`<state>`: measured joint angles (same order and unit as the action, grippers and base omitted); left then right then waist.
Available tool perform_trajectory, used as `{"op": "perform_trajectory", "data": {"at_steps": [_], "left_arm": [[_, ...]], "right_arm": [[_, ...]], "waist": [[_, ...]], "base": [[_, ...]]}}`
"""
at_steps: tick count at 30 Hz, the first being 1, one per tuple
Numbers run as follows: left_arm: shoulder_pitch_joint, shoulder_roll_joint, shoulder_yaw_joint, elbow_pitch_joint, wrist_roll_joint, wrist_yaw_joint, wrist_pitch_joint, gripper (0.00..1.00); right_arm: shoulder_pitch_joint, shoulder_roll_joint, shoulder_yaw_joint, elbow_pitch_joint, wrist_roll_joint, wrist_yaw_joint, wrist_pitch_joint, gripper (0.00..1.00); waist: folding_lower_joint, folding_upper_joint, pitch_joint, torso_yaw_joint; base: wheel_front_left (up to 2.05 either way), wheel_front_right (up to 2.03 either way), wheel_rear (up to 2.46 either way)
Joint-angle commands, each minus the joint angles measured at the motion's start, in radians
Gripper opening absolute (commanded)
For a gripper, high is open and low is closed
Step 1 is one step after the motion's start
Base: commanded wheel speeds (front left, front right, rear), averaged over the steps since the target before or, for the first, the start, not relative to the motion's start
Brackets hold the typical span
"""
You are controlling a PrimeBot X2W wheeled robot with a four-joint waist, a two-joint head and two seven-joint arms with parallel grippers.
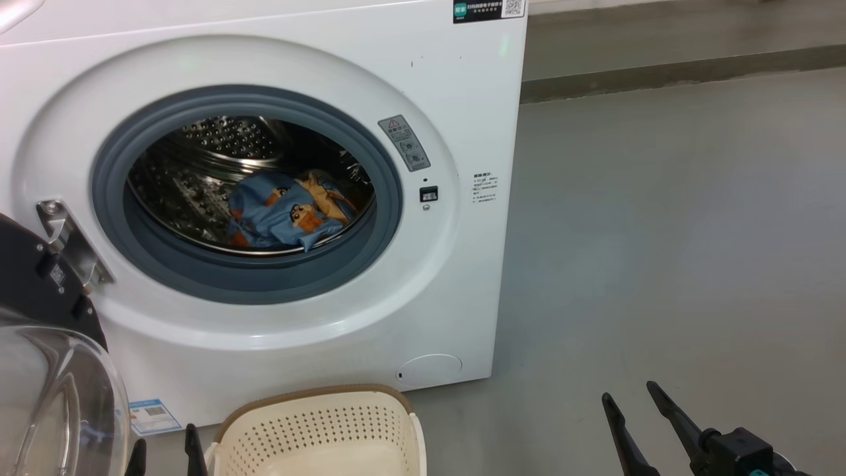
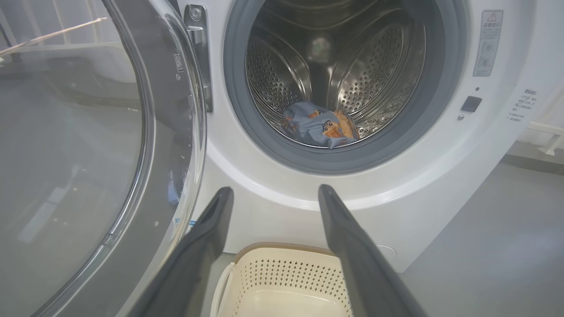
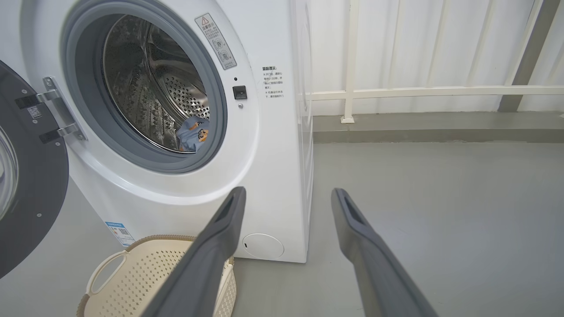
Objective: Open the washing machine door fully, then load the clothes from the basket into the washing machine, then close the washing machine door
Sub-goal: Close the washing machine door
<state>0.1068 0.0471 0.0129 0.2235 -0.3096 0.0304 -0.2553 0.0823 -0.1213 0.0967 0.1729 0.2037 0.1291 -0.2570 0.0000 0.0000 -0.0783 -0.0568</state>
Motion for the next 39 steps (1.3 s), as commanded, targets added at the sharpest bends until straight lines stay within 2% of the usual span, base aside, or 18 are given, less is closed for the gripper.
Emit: {"op": "perform_trajectory", "data": {"at_steps": [1,39], "left_arm": [[-0.017,0.005,0.035,-0.019,0.015,-0.005,-0.006,1.00],[-0.018,0.003,0.040,-0.005,0.030,-0.014,-0.006,1.00]], "right_arm": [[-0.017,-0.006,0.021,-0.027,0.005,0.002,-0.005,1.00],[-0.027,-0.011,0.016,-0.024,0.002,0.002,-0.005,1.00]], "waist": [[0.0000,0.0000,0.000,0.001],[0.0000,0.0000,0.002,-0.003]], "base": [[0.00,0.00,0.00],[0.00,0.00,0.00]]}}
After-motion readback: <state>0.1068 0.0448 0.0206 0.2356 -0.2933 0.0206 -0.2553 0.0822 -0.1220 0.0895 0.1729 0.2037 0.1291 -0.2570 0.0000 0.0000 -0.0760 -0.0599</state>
